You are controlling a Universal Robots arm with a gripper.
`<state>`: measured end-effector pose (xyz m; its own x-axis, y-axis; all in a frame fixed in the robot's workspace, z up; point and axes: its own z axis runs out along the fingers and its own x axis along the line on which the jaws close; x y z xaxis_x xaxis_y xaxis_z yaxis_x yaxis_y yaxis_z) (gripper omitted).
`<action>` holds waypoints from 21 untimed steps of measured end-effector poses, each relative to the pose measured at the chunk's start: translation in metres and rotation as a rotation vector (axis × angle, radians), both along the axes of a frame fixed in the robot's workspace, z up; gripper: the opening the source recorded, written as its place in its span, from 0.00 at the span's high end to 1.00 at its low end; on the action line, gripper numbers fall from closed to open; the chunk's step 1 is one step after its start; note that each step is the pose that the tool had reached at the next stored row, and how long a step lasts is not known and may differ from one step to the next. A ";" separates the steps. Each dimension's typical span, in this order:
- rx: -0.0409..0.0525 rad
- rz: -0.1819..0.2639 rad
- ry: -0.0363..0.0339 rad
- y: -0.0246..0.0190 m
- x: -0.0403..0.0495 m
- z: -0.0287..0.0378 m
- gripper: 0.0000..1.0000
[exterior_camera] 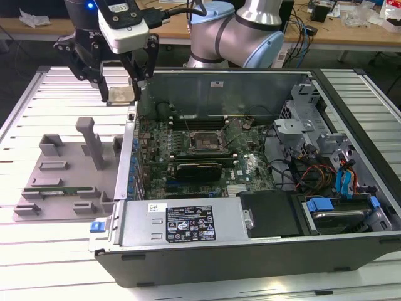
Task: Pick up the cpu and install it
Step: 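Pick up the cpu and move it towards the insertion slot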
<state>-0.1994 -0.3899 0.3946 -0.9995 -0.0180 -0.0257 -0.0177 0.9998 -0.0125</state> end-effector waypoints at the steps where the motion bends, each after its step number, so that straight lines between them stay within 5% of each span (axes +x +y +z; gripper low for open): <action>1: 0.0000 0.000 -0.0001 0.0000 0.0012 -0.0002 0.45; 4: 0.0000 0.000 0.0006 0.0000 0.0051 -0.0013 0.45; 13: 0.0000 0.000 0.0091 0.0017 0.0436 -0.0075 0.45; 15: -0.0001 0.000 0.0126 0.0048 0.0591 -0.0097 0.45; 21: -0.0002 0.000 0.0202 0.0103 0.0860 -0.0160 0.45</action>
